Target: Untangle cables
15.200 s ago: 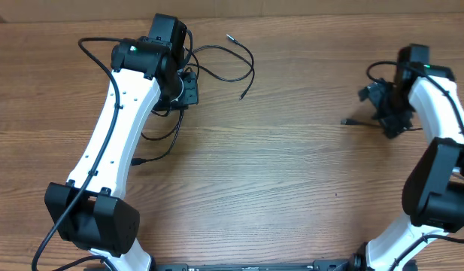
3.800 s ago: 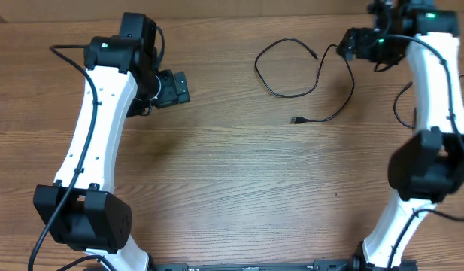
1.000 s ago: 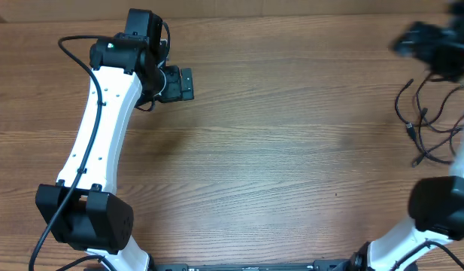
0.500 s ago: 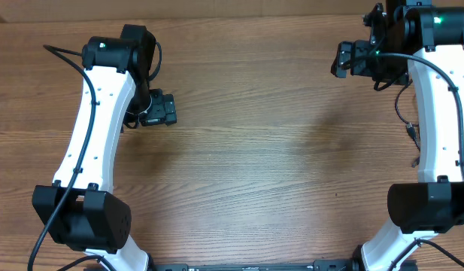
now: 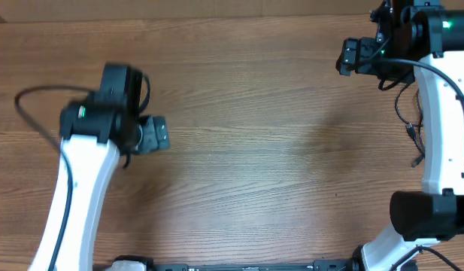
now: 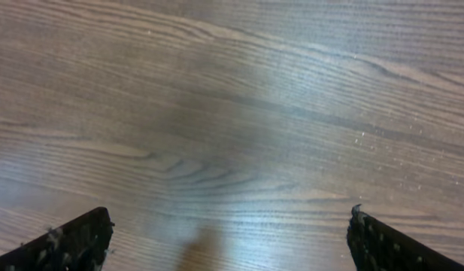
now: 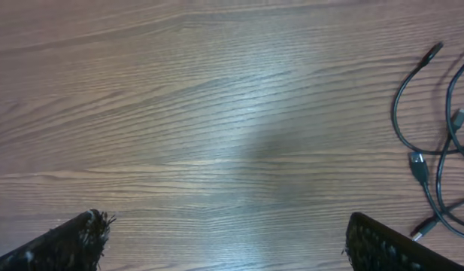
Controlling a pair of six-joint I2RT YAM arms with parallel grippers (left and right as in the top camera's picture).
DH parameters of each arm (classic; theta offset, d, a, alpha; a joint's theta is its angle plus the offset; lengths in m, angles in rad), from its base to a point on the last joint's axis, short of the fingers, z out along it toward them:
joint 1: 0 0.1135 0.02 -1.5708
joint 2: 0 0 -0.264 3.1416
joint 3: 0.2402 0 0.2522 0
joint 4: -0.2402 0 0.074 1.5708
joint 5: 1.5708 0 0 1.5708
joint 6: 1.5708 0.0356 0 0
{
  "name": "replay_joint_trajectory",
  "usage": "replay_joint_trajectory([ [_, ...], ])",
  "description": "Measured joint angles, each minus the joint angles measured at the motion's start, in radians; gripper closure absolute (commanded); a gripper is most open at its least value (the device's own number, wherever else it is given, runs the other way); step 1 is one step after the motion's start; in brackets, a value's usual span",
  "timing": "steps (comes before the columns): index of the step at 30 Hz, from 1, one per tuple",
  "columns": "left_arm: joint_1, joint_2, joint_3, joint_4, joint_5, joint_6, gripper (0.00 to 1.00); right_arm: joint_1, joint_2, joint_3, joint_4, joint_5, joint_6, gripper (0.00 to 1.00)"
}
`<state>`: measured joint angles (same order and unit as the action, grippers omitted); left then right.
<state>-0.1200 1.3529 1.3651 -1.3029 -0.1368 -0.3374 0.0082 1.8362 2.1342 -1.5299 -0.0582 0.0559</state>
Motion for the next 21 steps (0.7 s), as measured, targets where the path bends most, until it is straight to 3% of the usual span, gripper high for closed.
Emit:
replay_joint_trajectory([
  [8, 0.000, -0.375, -0.276, 0.156, -0.010, 0.016, 0.01, 0.000, -0.048, -0.055, 0.060, 0.008, -0.004, 0.00],
  [15, 0.000, -0.636, -0.352, 0.150, -0.015, 0.031, 0.00, 0.000, -0.145, -0.316, 0.220, 0.011, -0.005, 0.00],
  [21, 0.000, -0.684, -0.364, 0.136, -0.017, 0.032, 0.00, 0.000, -0.299, -0.575, 0.347, 0.011, -0.005, 0.00],
])
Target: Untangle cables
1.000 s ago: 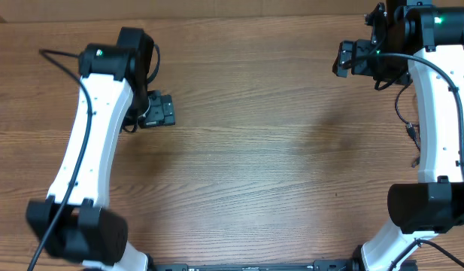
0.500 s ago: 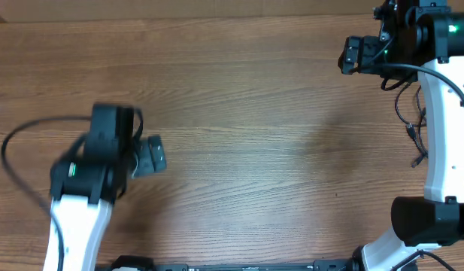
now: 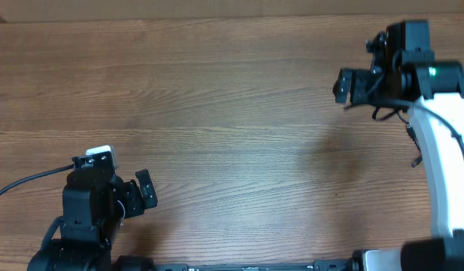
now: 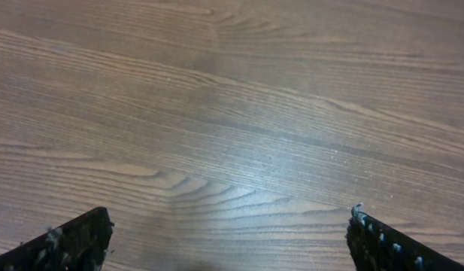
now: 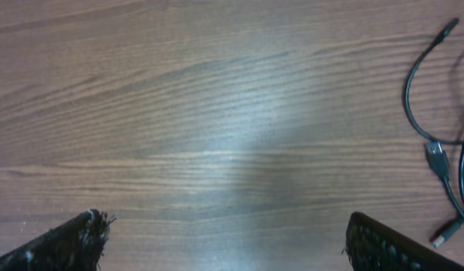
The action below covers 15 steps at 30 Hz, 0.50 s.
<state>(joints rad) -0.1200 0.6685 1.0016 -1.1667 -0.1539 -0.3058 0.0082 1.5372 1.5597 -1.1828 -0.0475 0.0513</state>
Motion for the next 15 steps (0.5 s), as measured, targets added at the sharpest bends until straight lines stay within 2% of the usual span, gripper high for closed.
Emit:
replay_joint_trajectory([
  [7, 0.000, 0.002, -0.003, -0.008, 0.005, 0.001, 0.01, 0.000, -0.256, -0.159, 0.042, 0.000, 0.000, 0.00],
  [15, 0.000, 0.002, -0.003, -0.010, 0.011, -0.002, 0.00, 0.000, -0.475, -0.201, -0.003, 0.000, 0.010, 0.00],
])
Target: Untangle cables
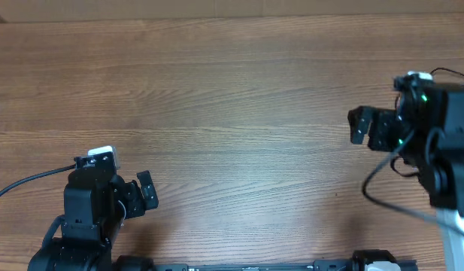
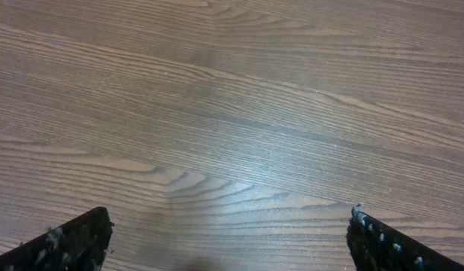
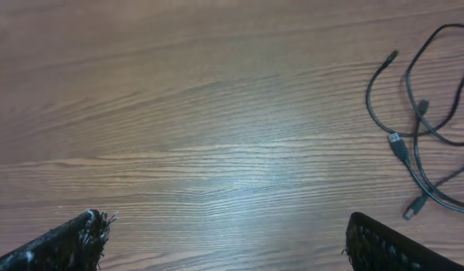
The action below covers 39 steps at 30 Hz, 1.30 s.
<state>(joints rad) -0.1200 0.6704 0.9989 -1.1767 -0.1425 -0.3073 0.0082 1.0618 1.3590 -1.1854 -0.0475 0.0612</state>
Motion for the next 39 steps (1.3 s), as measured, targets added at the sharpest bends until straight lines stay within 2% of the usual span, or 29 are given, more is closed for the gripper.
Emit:
replay_joint_trajectory([
  [7, 0.000, 0.000, 0.000, -0.001, 0.000, 0.000, 0.01, 0.000, -0.066, 0.000, -0.058, 0.000, 0.014, 0.00],
  [26, 0.000, 0.000, 0.000, -0.001, 0.000, 0.000, 0.00, 0.000, 0.027, -0.005, -0.071, 0.089, 0.014, 0.00],
  [34, 0.000, 0.000, 0.000, -0.001, 0.000, 0.000, 0.00, 0.000, 0.034, -0.010, 0.109, 0.089, 0.014, 0.00],
  [39, 0.000, 0.000, 0.000, -0.001, 0.000, 0.000, 0.00, 0.000, -0.040, -0.049, 0.275, 0.089, 0.013, 0.00],
])
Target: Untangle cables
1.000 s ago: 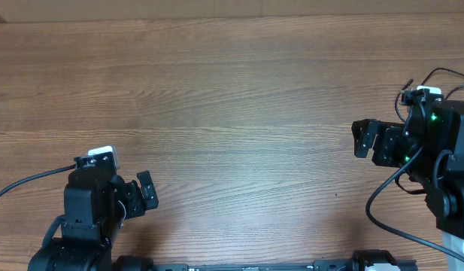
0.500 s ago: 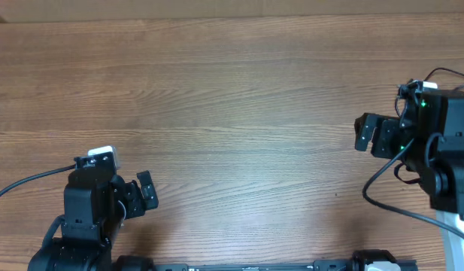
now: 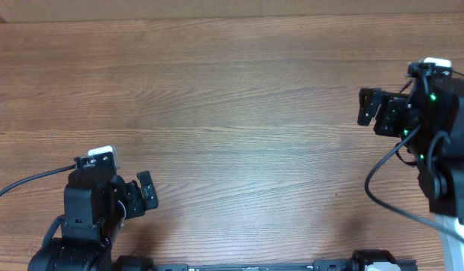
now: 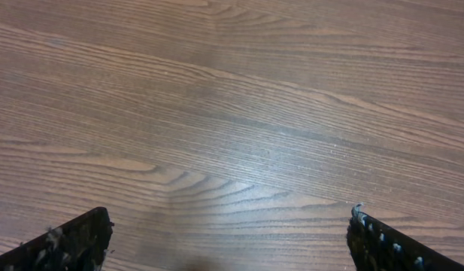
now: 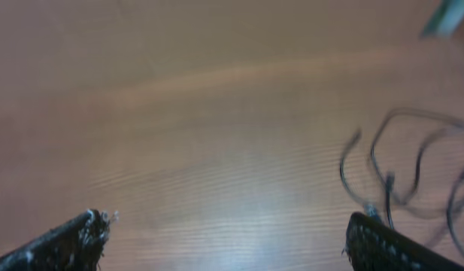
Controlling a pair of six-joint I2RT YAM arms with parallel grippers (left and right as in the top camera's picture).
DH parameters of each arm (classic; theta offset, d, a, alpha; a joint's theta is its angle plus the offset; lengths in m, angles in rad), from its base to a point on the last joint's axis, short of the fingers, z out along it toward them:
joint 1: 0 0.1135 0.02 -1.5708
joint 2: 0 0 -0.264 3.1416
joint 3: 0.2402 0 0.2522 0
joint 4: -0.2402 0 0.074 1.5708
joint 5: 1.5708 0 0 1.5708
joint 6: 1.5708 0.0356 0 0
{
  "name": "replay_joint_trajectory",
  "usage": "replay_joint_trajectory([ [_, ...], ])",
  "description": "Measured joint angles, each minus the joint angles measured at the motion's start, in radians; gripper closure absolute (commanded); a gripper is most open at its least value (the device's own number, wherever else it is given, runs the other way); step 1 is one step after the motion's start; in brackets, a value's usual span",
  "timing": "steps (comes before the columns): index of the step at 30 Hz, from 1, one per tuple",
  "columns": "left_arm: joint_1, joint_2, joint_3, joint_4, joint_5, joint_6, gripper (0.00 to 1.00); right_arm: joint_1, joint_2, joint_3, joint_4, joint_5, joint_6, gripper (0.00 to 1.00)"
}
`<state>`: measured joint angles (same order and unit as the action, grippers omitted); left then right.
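Observation:
A loose tangle of thin black cables (image 5: pixel 387 183) with small plugs lies on the wooden table, blurred, at the right of the right wrist view. In the overhead view it is hidden under the right arm. My right gripper (image 3: pixel 373 111) hangs open over bare wood at the table's right side, with the cables to the right of its fingers (image 5: pixel 382 245). My left gripper (image 3: pixel 145 194) is open near the front left, over bare wood (image 4: pixel 228 150), far from the cables. Neither gripper holds anything.
The wooden table (image 3: pixel 239 98) fills the overhead view, with its back edge at the top. A black lead (image 3: pixel 21 186) runs from the left arm off the left side. Another black lead (image 3: pixel 378 173) loops beside the right arm.
The right arm has shifted slightly to the right. Its wrist view is now blurred, and the cables appear smaller and lower at the right. The left arm has not moved.
First the left arm reached over the table's left middle and the right gripper hung open at the back right beside the cables. Then the left arm stood drawn back to the front left. After that the right arm was back too, and both grippers stayed open throughout.

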<state>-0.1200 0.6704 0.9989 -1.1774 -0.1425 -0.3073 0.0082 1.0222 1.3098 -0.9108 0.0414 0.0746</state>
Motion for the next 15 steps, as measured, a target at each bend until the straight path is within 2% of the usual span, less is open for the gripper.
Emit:
replay_joint_trajectory([
  [4, 0.000, 0.000, -0.001, 0.000, 0.000, 0.000, 0.00, 0.000, -0.129, -0.127, 0.200, 0.000, 0.000, 0.00],
  [8, 0.000, 0.000, -0.005, 0.000, 0.000, 0.000, 0.00, 0.019, -0.292, -0.343, 0.428, 0.001, 0.000, 0.00],
  [15, 0.000, 0.000, -0.005, 0.000, 0.001, 0.000, 0.00, 0.047, -0.487, -0.589, 0.626, 0.000, 0.000, 0.00],
])
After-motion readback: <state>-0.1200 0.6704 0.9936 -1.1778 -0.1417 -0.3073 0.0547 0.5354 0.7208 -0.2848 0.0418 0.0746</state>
